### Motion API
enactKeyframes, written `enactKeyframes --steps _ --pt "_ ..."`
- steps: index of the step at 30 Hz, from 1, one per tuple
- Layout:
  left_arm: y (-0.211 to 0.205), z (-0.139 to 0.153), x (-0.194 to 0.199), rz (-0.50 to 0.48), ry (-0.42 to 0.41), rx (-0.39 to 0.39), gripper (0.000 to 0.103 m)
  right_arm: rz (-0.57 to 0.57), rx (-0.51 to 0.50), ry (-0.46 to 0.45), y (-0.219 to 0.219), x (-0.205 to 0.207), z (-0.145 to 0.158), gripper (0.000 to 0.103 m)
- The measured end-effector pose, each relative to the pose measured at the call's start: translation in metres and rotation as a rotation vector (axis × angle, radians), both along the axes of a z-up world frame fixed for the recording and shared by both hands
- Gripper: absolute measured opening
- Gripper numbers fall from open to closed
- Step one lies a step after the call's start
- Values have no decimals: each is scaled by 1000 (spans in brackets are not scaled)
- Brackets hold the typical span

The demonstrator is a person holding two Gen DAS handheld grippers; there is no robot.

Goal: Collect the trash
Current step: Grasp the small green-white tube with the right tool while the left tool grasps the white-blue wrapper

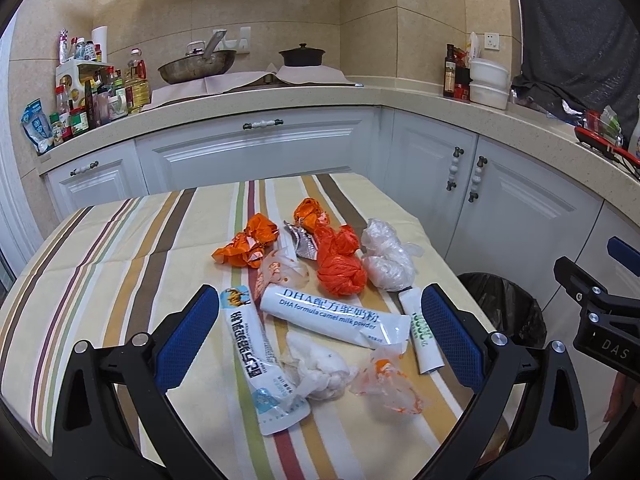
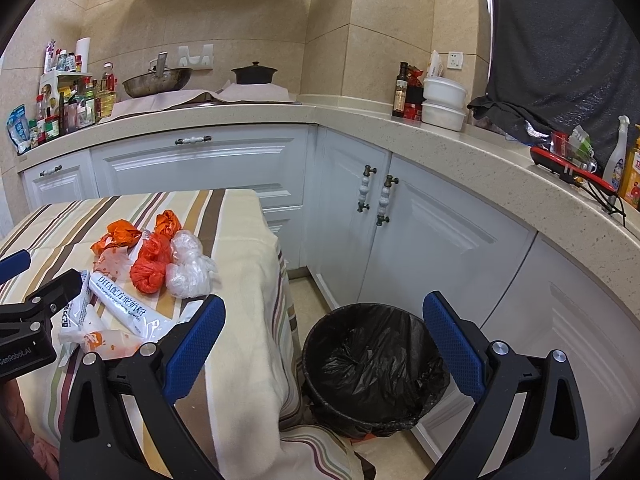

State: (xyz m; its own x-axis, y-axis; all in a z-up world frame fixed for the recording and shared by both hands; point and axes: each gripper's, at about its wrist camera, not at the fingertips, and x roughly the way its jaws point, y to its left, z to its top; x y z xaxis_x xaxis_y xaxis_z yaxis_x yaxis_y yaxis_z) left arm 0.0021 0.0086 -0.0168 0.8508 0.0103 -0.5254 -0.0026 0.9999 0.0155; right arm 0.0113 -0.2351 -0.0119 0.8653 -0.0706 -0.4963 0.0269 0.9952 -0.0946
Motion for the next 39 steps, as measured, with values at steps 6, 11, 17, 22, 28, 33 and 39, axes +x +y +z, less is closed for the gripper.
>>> enactKeyframes --steps 6,11,17,22,28,33,39 --pt "28 -6 -2 34 34 5 99 72 12 30 26 6 -14 96" --pt "55 -11 -6 85 56 6 99 139 37 57 50 12 -28 96" --pt "73 -19 -10 117 78 19 97 180 46 111 68 19 -51 92" --pt "78 -25 -8 108 108 -1 91 211 74 172 72 28 -60 59" --pt "76 -28 -5 95 115 -12 91 236 59 194 82 29 -66 57" --pt "77 -33 -3 97 132 -21 91 250 58 248 82 37 -79 45" --pt "74 -38 -1 97 148 -25 91 268 73 246 79 35 -81 26"
